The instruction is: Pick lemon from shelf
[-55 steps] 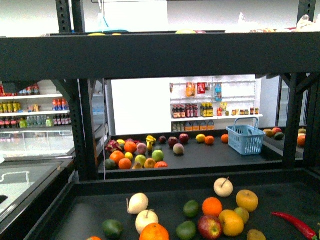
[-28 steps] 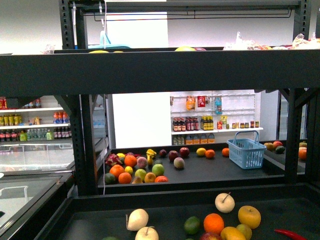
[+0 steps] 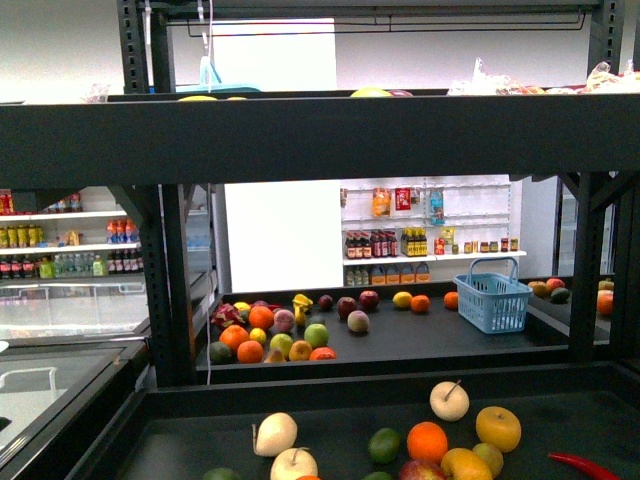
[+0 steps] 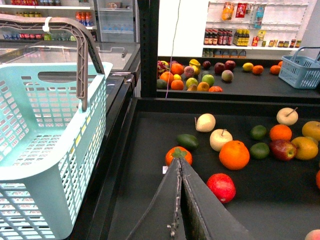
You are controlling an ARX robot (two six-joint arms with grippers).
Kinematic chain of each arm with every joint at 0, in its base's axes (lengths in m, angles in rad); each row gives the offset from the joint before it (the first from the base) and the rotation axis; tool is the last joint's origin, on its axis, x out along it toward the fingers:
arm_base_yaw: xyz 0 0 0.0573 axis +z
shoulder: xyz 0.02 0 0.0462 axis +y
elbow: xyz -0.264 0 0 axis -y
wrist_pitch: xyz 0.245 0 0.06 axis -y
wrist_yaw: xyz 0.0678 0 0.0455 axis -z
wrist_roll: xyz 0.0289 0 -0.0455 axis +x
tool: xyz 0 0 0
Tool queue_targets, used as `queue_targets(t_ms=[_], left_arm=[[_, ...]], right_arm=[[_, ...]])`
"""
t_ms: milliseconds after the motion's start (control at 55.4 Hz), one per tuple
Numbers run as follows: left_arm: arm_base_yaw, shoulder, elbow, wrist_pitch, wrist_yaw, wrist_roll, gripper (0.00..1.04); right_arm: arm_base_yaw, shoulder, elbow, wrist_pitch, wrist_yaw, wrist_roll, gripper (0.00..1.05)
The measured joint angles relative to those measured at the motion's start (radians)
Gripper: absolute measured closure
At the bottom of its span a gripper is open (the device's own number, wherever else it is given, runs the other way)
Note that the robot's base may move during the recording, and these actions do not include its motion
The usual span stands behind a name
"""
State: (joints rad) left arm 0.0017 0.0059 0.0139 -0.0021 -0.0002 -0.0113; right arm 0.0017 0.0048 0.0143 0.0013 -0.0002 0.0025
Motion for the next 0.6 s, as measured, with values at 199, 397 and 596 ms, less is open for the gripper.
queue_targets(t_ms=[199,397,596], left_arm=[[0.0,0.0,0.0,0.0,0.0,0.0,0.64],[0.0,0.0,0.0,0.0,0.0,0.0,0.27],[0.0,0.0,0.0,0.0,0.0,0.002,0.09]], right_arm=[[0.0,0.0,0.0,0.0,0.0,0.0,0.07],[0.0,0.0,0.0,0.0,0.0,0.0,0.07],[0.0,0.0,0.0,0.0,0.0,0.0,0.07]])
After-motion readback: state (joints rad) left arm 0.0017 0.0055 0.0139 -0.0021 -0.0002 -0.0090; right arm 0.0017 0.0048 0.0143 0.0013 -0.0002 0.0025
